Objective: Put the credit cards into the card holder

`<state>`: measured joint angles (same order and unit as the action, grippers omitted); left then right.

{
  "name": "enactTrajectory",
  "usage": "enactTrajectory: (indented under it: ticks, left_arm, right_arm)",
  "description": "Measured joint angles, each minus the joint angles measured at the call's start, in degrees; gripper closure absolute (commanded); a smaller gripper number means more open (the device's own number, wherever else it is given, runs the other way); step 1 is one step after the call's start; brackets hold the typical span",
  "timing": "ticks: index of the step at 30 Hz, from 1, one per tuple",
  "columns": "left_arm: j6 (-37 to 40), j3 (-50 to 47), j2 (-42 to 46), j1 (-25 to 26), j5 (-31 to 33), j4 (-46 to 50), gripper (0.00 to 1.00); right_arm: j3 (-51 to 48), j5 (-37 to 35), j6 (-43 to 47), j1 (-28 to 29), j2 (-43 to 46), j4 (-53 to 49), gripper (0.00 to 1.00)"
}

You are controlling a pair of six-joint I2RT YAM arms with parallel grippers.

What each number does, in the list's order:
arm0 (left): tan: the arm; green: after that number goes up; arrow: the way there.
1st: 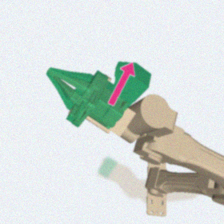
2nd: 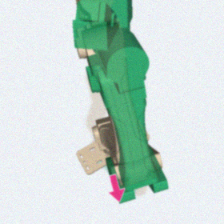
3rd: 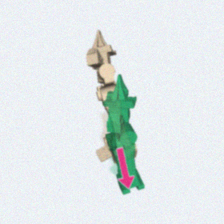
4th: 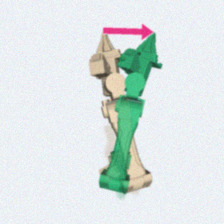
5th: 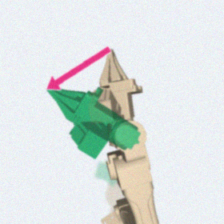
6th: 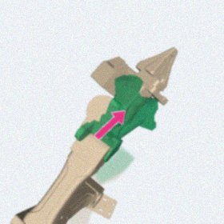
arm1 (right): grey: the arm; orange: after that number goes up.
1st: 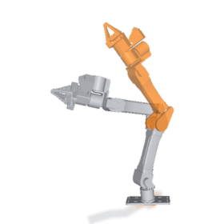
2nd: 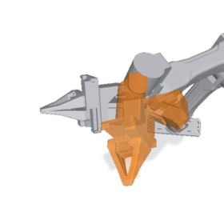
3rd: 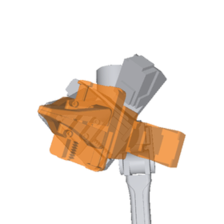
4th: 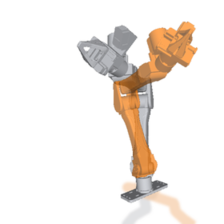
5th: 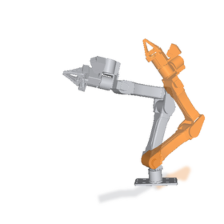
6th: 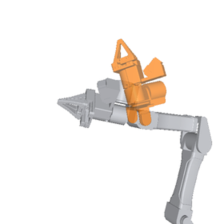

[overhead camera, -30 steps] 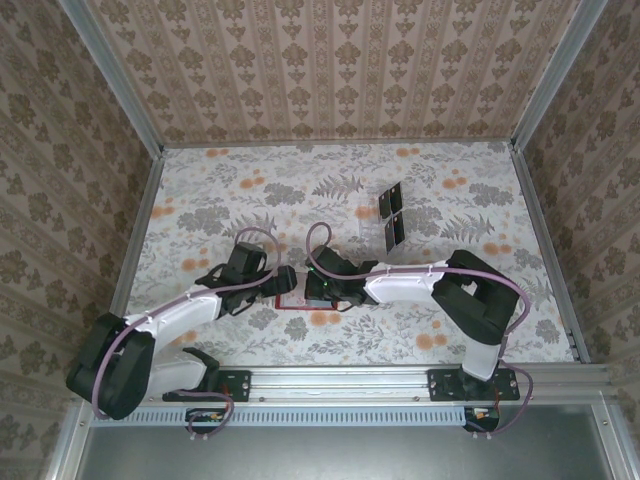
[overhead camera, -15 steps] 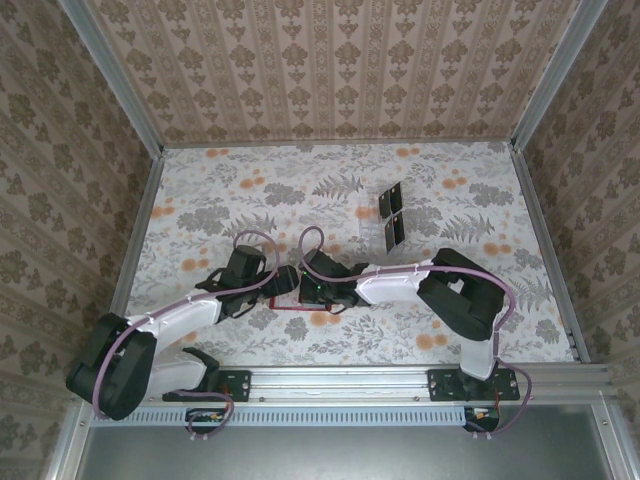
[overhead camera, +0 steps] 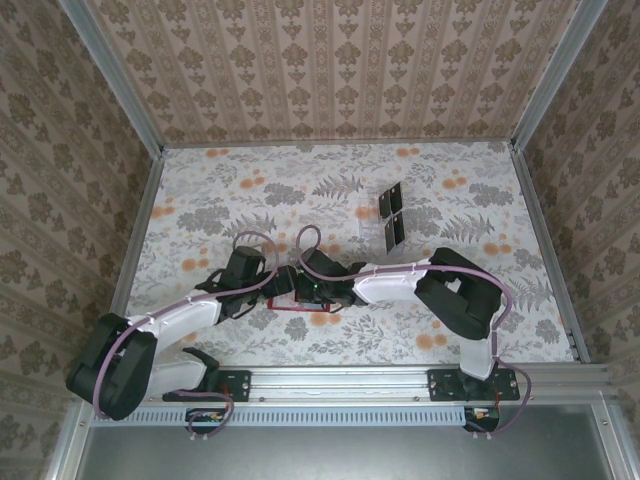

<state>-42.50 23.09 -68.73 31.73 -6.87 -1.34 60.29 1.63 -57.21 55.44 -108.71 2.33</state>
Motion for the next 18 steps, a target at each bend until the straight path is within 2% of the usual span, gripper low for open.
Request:
enactTrajectory:
  ticks: [5,8,12,18]
  left_arm:
    - [0.02,0.00,0.28,-0.28,0.00,0.11,0.00]
    - [0.02,0.00,1.42,-0.33,0.07,0.83,0.00]
    - [0.07,0.09,2.84,-0.68,0.09,2.19,0.00]
    - [1.01,1.31,4.15,-1.38,0.37,5.27,0.00]
  right_arm:
    - [-0.24,0.17,0.00,0.00,0.00,0.50,0.98]
    - [-1.33,0.22,0.00,0.00,0.50,1.40,0.93]
    - [-4.57,0.11,0.15,-0.11,4.04,1.84,0.80]
    - [-7.54,-3.93,1.73,-0.48,13.99,-1.62,0.52]
